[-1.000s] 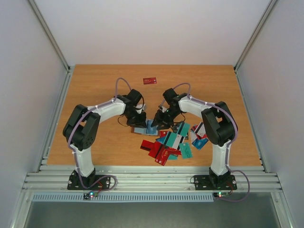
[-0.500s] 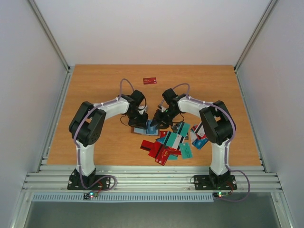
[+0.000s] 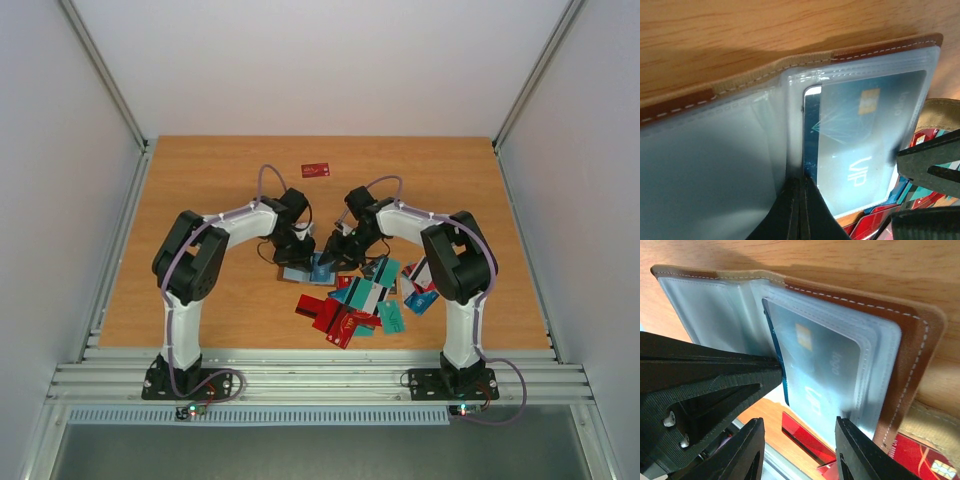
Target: Put the credit cards into the card holder
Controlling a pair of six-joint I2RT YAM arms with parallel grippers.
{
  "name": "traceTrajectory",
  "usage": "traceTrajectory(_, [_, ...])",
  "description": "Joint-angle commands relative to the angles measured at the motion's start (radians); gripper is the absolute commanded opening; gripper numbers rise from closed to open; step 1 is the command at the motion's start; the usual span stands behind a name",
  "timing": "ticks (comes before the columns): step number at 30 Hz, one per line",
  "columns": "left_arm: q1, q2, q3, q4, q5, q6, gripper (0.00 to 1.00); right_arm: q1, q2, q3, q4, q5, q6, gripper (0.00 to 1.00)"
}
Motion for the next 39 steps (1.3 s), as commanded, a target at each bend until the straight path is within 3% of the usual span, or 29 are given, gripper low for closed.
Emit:
traceTrajectory(1, [-0.010, 0.072, 0.004, -0.026, -0.058, 0.019, 0.00, -0.010, -0.024, -0.017, -0.019, 0.003, -0.047, 0.41])
traceTrajectory(39, [-0.020, 0.096, -0.010, -0.028, -0.070, 0.020, 0.00, -0.012, -0.042, -0.038, 0.005, -0.029, -0.059, 0.43])
